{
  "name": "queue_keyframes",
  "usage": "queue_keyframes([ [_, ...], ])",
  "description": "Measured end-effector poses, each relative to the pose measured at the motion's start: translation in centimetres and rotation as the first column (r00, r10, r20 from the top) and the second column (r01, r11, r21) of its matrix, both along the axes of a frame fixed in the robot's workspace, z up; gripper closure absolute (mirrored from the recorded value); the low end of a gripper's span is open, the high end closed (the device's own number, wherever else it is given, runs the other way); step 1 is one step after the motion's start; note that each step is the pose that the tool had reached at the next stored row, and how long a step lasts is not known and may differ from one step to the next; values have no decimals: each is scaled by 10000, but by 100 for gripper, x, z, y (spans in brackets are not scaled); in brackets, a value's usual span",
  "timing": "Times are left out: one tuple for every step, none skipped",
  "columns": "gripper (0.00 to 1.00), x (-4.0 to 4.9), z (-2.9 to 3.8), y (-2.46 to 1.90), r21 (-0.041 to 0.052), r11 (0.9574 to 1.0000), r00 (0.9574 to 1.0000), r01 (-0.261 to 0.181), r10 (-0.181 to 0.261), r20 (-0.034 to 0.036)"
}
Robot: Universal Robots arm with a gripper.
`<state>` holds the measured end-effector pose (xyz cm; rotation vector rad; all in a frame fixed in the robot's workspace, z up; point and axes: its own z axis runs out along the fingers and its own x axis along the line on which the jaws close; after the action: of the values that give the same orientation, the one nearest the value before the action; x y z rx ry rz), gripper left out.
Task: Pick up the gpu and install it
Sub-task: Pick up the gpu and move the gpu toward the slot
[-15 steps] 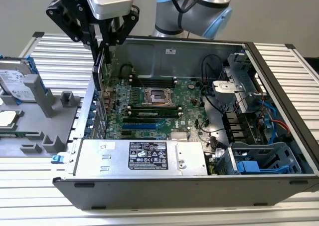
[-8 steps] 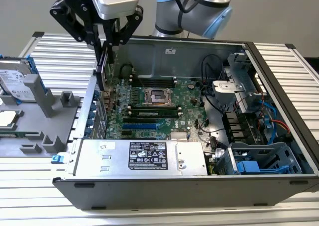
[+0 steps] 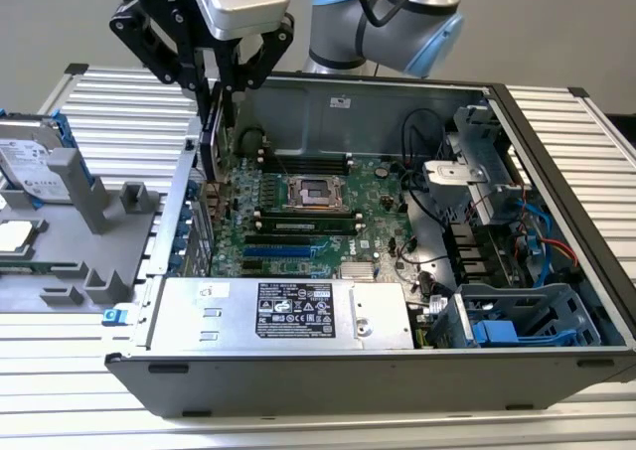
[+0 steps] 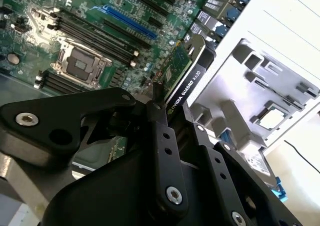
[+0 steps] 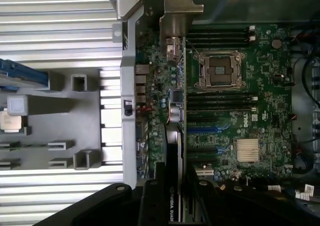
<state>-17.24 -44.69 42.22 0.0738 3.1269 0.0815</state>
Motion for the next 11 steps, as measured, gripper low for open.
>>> queue_keyframes([
  [100,8,0,0,0,10000,10000,0,0,0],
  [100,15,0,0,0,10000,10000,0,0,0],
  [100,23,0,0,-1,10000,10000,0,0,-1],
  [100,30,0,0,-1,10000,10000,1,-1,0],
  [100,38,0,0,0,10000,10000,1,-1,0],
  [100,46,0,0,-1,10000,10000,0,0,-1],
  [100,54,0,0,-1,10000,10000,0,0,0],
  [100,61,0,0,0,10000,10000,0,0,0],
  [100,68,0,0,-1,10000,10000,1,-1,-1],
  [100,77,0,0,0,10000,10000,0,0,0],
  [100,84,0,0,0,10000,10000,0,0,0],
])
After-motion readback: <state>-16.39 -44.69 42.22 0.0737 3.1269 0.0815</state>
